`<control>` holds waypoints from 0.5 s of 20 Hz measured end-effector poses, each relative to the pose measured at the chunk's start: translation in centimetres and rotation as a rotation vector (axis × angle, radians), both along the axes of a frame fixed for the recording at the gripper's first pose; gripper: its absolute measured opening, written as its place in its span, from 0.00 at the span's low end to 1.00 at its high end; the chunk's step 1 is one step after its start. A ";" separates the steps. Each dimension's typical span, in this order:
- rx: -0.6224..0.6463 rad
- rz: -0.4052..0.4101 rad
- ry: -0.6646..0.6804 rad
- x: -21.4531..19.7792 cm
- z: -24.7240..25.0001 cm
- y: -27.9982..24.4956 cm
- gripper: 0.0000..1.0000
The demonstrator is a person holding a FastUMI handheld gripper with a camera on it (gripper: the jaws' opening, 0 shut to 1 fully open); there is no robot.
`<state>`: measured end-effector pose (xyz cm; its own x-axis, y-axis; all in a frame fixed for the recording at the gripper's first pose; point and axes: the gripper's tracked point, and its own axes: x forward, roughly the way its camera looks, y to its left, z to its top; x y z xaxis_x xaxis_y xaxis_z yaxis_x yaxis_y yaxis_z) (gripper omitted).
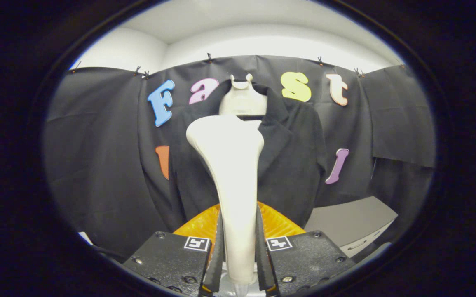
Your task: Iron the clothes twice with a garment steamer, once on the left side and once on the right side.
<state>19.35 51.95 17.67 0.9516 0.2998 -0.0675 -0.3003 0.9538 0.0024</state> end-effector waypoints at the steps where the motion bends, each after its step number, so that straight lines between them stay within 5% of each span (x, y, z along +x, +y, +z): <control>1: 0.002 0.002 -0.006 0.1 1.1 1.1 0.37; 10: -0.015 -0.025 -0.040 2.9 6.0 9.4 0.37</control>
